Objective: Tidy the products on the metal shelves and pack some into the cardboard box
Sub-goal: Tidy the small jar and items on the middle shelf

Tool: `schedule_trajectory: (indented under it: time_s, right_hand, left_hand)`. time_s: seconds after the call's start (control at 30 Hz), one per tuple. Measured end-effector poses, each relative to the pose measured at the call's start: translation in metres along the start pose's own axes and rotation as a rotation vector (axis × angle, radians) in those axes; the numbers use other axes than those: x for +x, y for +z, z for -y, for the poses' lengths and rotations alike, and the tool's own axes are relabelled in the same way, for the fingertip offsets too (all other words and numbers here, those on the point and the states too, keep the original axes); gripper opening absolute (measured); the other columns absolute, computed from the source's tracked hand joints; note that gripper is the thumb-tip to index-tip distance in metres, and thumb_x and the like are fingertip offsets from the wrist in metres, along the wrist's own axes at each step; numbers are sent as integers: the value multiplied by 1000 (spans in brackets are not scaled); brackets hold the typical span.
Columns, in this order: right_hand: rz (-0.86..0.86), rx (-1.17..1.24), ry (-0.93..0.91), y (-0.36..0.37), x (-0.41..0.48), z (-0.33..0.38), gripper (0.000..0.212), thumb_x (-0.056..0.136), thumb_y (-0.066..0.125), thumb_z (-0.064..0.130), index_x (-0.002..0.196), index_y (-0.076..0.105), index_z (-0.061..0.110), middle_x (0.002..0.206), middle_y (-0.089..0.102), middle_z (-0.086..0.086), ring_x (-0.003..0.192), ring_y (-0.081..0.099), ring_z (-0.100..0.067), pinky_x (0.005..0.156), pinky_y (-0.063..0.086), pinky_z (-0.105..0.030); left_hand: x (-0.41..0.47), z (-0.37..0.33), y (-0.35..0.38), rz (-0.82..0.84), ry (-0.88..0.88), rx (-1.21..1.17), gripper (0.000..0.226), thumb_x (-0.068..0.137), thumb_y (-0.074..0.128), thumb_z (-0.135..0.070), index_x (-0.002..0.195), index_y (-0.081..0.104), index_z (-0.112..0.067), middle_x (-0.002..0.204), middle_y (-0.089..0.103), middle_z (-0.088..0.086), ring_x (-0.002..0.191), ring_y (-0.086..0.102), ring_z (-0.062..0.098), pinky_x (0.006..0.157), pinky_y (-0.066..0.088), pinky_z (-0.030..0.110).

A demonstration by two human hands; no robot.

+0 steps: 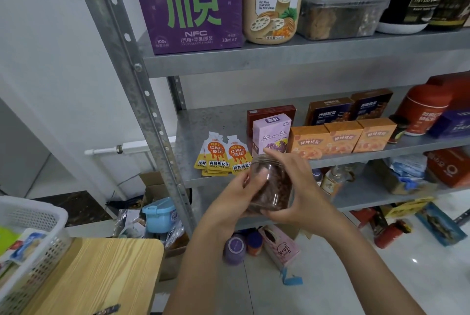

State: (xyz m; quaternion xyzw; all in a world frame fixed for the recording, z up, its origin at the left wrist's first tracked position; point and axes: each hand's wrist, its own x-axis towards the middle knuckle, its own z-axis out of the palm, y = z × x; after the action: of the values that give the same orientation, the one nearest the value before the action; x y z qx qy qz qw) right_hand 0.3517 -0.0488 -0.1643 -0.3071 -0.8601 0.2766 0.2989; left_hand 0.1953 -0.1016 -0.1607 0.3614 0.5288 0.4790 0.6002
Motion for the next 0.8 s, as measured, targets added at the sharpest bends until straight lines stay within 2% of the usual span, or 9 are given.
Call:
schedule_trajectory:
  time_s: [0.1,0.17,0.23,0.37,0.43,0.53,0.63,0.73,0.8]
  right_hand:
    - [-24,104,19,1,-2,1,113,58,83,44,142,8,56,138,21,30,129,27,2,101,35,-20]
    - [-11,186,73,-1,-6,-2,123,53,86,48,142,2,57,146,13,24,136,22,2,106,33,-23]
    - [6,280,164,-1,-13,-7,129,49,87,50,141,-1,59,146,12,28,138,21,0,107,34,-27]
    - [-42,491,338,3,-24,-12,113,40,88,51,136,28,47,131,43,27,126,45,-2,99,47,-26]
    - [-93,496,331,3,-25,-10,104,40,87,50,131,37,41,120,52,29,118,51,4,95,50,-23]
    - [-133,396,281,-2,-25,-6,99,44,85,51,130,35,40,116,49,37,117,48,9,94,46,-17]
    - [-127,217,217,-7,-25,-4,100,50,82,51,134,29,43,129,39,22,123,40,1,99,45,-24]
    - [-76,72,132,-4,-22,2,99,54,81,46,133,21,53,131,29,18,125,32,0,100,45,-27]
    - [-63,98,108,-2,-20,6,104,56,81,46,136,16,56,135,25,19,128,28,4,98,43,-21]
  left_hand:
    - [-1,1,4,22,-6,-53,63,75,63,-53,128,58,-19,116,70,9,105,68,25,81,56,37]
    - [-1,5,5,76,-81,-287,58,81,60,-49,127,60,-14,119,69,13,109,67,28,85,56,41]
    - [-2,9,7,180,-167,-574,63,84,57,-52,133,58,-12,128,63,20,116,62,34,84,57,45]
    - [-5,11,16,328,-215,-866,70,87,52,-55,140,51,-10,141,48,29,122,53,41,80,58,50]
    - [-5,12,17,329,-189,-842,68,89,50,-56,140,51,-11,140,49,28,124,53,40,81,57,51]
    - [-4,11,12,193,-101,-579,56,92,46,-52,132,59,-15,131,60,21,121,58,34,86,56,46]
    - [-7,5,4,17,31,-255,56,85,49,-54,123,64,-16,115,70,14,108,66,27,90,55,42]
    - [-12,2,5,38,95,-32,63,81,60,-64,131,55,-26,118,69,8,108,66,25,94,54,45]
    - [-14,4,5,71,57,-83,70,76,66,-60,135,51,-25,121,67,10,110,66,29,89,56,43]
